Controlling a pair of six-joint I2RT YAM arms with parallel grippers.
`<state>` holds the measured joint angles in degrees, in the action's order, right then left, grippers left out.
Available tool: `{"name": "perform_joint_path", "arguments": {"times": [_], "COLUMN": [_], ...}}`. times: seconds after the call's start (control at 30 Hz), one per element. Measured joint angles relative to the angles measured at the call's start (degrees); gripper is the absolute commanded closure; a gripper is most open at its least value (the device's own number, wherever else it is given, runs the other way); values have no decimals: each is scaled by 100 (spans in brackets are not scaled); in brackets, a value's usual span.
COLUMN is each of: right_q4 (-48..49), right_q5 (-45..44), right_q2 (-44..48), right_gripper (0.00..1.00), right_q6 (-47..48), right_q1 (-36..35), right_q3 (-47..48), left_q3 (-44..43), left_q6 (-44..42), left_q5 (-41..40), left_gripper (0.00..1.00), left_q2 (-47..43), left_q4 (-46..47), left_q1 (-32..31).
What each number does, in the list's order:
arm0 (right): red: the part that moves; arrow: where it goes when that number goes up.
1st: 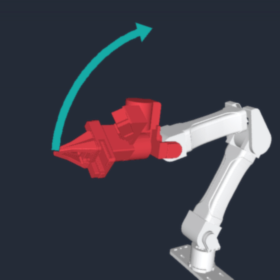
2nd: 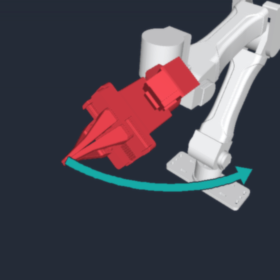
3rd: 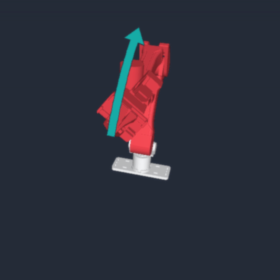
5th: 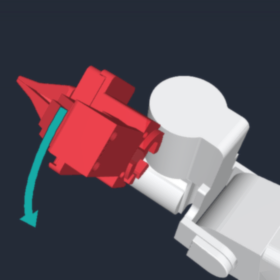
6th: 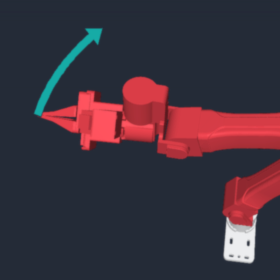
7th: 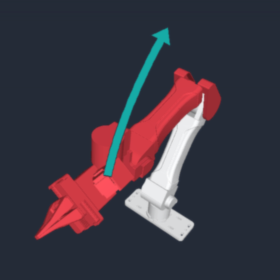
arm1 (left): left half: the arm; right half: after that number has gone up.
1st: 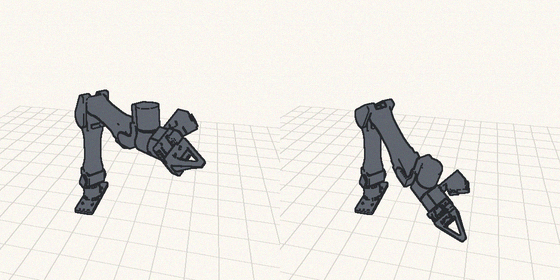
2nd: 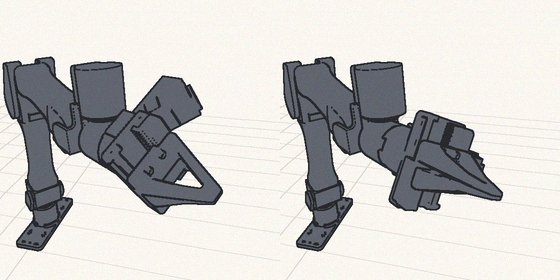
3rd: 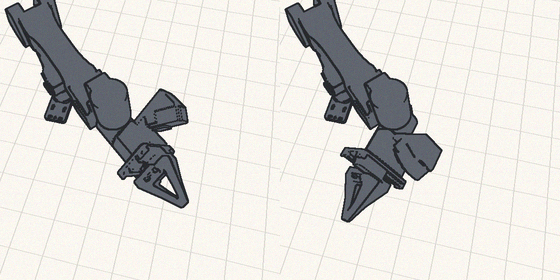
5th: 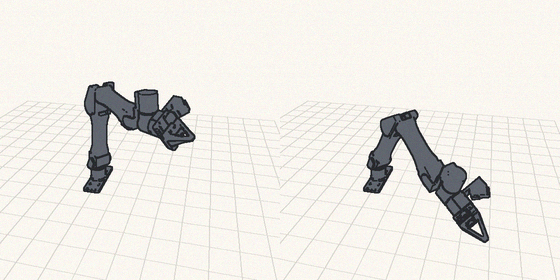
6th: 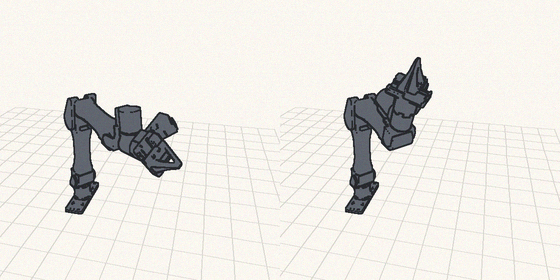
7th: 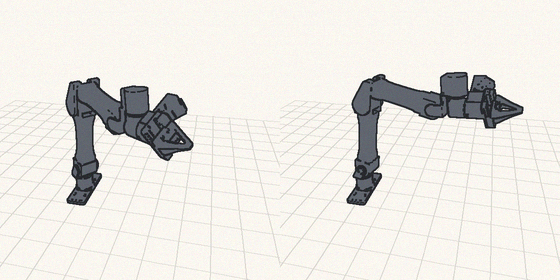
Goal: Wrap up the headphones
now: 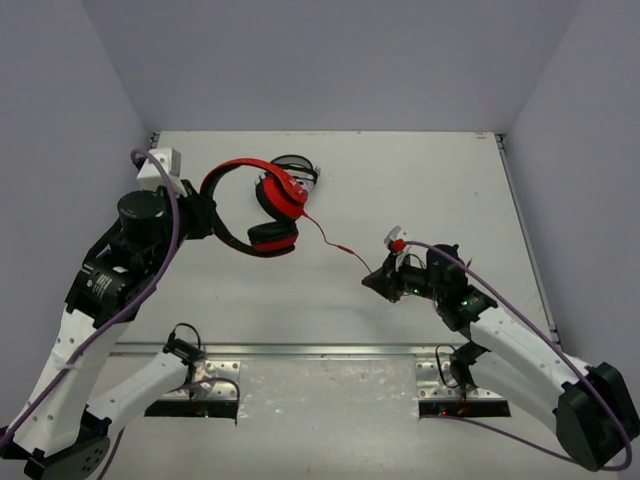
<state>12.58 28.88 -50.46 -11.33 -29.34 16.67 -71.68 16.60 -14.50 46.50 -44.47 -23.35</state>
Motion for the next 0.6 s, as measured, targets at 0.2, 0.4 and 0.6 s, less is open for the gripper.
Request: {"name": "perform_joint_path", "arguments": {"times": [0.2,0.4,0.6], "right_q4": [-881,-1851,-2269], "right_q5": [-643,-1659,-1665], "right_q2": [540,778,479], "right_gripper": [99,99,99], "right_q6": [42,345,654], "right_q1": [0,0,-7], "right_q3": [459,1755,3283], "left_q3": [601,1652,2295], "left_q6": [-118,-448,-737], "left_q5": [-597,-1331,-1158], "left_gripper": [100,100,99], "left_q2": [275,1182,1888], "left_q4": [319,962,885], "left_q1": [0,0,-153]}}
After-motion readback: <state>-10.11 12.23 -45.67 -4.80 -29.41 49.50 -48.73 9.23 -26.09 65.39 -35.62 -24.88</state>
